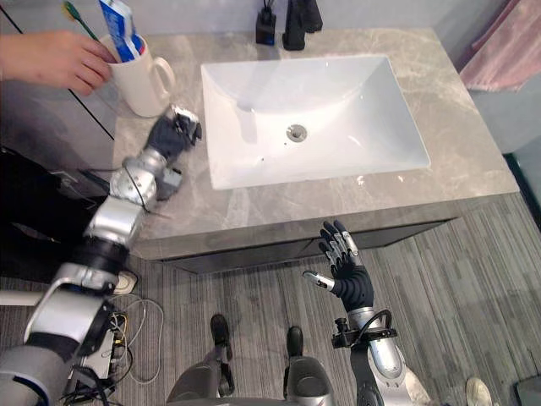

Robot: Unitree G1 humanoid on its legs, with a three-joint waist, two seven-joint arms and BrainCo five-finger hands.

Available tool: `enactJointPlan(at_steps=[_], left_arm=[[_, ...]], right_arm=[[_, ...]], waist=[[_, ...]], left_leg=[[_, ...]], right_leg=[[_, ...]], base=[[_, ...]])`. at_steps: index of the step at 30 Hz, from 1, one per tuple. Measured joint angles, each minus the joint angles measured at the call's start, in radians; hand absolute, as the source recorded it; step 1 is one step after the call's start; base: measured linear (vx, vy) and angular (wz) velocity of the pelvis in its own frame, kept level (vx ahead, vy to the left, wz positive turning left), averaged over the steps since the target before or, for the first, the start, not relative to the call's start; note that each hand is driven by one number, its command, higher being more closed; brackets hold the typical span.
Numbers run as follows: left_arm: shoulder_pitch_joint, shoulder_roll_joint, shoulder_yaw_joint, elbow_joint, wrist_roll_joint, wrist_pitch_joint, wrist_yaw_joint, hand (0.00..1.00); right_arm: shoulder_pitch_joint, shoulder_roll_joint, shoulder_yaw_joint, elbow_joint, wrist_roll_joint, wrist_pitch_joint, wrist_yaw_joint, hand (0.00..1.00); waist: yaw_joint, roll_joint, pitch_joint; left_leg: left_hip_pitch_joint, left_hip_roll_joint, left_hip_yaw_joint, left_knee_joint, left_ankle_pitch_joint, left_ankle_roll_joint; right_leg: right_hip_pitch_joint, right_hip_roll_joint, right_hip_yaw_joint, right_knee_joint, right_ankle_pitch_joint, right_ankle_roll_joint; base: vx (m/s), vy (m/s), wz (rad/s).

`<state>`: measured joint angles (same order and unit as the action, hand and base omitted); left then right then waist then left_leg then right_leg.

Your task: Organize washtable

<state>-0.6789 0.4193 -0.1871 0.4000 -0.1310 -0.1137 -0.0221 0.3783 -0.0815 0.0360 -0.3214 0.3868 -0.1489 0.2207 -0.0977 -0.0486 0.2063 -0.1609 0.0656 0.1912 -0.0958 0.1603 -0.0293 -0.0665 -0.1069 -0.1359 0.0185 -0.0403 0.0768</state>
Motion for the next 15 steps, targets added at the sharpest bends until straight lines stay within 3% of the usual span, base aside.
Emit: enactJointPlan(at_steps=[2,6,11,15], left_arm=[[0.102,-0.028,0.009,-0.110,-0.034,-0.001,-0.001,1.00],[0.302,-0.112,0.046,-0.277,-0.095,-0.007,-0.023,1.00],[0.527,-0.219,0.083,-0.430,-0.159,-0.014,-0.045,1.00],[0.641,-0.263,0.114,-0.479,-0.183,-0.016,-0.064,1.00]], right_arm=[[0.001,0.008,-0.003,0.001,0.000,0.000,0.000,0.00],[0.000,0.033,-0.021,0.005,-0.005,0.001,0.000,0.00],[-0.006,0.039,-0.068,0.052,-0.017,0.001,-0.002,0.00],[0.001,0.063,-0.085,0.070,-0.037,0.004,-0.003,0.00]], waist=[[0.002,0.005,-0.020],[0.005,0.038,-0.060],[0.031,0.074,-0.103],[0.036,0.077,-0.138]], left_leg=[[0.008,-0.004,-0.012,0.000,0.000,0.000],[0.027,-0.014,-0.048,-0.006,0.005,0.001],[0.041,-0.015,-0.074,-0.007,0.002,-0.004],[0.056,-0.017,-0.084,-0.007,0.003,-0.004]], right_leg=[[0.013,0.000,-0.011,0.001,-0.006,-0.001],[0.039,-0.003,-0.051,0.033,-0.030,0.000],[0.064,-0.005,-0.079,0.031,-0.037,-0.003],[0.083,-0.015,-0.093,0.030,-0.042,0.002]], base=[[-0.02,0.008,0.26],[-0.05,0.010,0.28],[-0.06,0.016,0.14],[-0.02,0.018,0.12]])
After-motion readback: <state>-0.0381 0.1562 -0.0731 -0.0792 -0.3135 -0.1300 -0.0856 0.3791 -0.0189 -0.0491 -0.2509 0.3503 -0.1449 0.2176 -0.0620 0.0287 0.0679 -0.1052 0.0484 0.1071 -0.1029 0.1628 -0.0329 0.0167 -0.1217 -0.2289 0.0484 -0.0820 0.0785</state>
